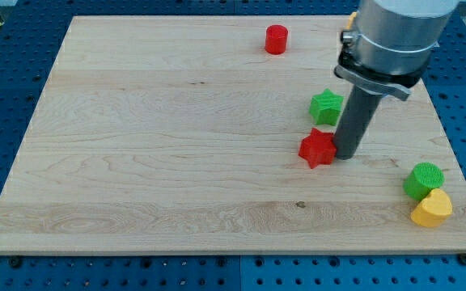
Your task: Push the green circle close to the red star
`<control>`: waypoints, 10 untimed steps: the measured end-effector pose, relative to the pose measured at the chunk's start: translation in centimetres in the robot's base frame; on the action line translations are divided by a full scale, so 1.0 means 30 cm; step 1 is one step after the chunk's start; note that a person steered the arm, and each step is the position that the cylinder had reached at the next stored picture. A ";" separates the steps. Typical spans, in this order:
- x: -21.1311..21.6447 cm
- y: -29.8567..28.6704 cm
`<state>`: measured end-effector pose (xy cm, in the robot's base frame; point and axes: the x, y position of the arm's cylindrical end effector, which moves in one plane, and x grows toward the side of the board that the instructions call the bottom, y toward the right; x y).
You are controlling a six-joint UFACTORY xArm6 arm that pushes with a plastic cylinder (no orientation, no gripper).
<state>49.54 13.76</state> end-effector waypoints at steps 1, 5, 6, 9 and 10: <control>0.000 0.023; 0.204 0.570; 0.204 0.570; 0.204 0.358; 0.202 0.275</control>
<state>55.60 22.01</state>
